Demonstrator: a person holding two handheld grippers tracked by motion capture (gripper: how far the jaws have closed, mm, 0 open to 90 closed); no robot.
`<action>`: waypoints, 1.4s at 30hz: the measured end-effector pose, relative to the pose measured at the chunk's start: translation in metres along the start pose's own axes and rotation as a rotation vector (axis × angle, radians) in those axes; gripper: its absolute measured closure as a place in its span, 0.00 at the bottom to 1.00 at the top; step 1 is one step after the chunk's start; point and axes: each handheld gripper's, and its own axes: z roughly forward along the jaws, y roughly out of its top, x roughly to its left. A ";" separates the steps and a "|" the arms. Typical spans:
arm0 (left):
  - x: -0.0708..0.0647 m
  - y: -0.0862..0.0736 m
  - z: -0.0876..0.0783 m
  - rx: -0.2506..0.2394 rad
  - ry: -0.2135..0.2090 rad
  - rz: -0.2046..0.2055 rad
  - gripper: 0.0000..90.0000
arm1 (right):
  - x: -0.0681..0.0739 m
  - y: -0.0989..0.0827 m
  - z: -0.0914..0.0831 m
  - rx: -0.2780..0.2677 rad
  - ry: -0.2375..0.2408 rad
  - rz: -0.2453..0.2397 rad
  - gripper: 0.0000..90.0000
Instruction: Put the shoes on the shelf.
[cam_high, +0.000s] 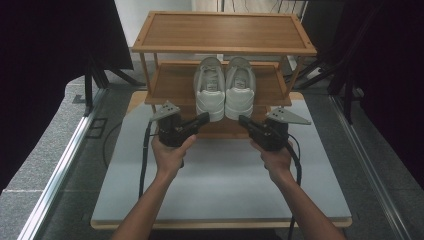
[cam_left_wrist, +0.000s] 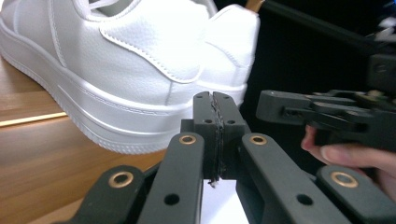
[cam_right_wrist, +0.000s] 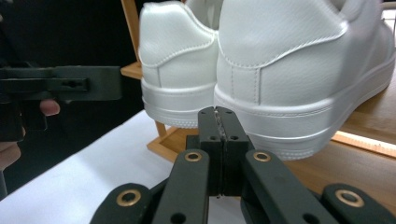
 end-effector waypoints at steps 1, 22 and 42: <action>0.004 -0.001 0.008 0.002 0.017 -0.015 0.99 | 0.000 0.000 0.003 0.001 -0.011 -0.003 0.99; 0.020 0.001 0.028 -0.046 0.050 -0.069 1.00 | -0.013 0.001 0.015 -0.030 -0.053 0.007 0.99; 0.024 -0.002 0.031 -0.058 0.021 -0.093 0.99 | -0.025 0.003 0.025 -0.038 -0.048 0.052 0.99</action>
